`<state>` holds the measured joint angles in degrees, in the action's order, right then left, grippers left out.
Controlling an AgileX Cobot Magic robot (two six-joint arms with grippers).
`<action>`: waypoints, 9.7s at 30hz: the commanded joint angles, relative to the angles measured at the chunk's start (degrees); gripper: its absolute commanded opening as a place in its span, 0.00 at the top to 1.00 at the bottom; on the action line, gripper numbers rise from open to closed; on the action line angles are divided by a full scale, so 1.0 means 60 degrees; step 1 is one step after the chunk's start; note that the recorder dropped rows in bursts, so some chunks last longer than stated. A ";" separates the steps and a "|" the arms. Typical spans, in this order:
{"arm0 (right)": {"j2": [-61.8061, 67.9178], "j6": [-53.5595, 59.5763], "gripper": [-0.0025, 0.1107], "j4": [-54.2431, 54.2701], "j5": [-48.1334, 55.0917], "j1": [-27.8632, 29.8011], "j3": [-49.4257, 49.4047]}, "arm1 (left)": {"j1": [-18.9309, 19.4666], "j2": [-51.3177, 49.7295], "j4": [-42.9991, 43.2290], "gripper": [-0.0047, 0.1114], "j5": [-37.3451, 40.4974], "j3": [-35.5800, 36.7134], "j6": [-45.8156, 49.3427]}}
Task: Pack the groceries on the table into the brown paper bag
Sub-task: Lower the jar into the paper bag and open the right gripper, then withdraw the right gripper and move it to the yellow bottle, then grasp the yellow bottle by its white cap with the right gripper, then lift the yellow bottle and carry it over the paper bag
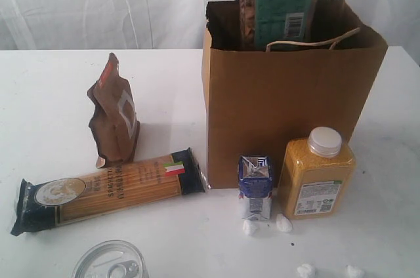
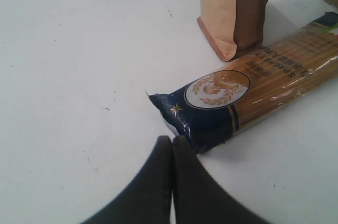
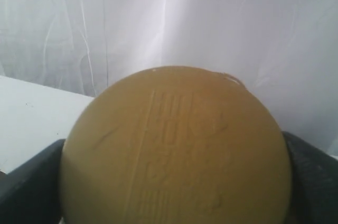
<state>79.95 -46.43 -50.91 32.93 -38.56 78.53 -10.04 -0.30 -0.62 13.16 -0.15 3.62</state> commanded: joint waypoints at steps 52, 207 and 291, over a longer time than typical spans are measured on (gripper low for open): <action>0.2407 0.0224 0.70 0.2045 -0.0442 0.0436 0.0004 | 0.0042 0.0050 -0.0023 0.96 0.0028 0.0025 -0.0016; 0.0609 1.4940 0.28 0.7195 0.2488 0.1683 -0.3883 | 0.0042 0.0050 -0.0023 0.96 0.0028 0.0025 -0.0016; 0.0385 0.7485 0.98 0.6757 0.4421 0.3157 0.4378 | 0.0042 0.0050 -0.0023 0.96 0.0028 0.0025 -0.0016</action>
<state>81.32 -1.49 -9.46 63.73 -19.29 103.72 -10.04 -0.30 -0.62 13.16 -0.15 3.62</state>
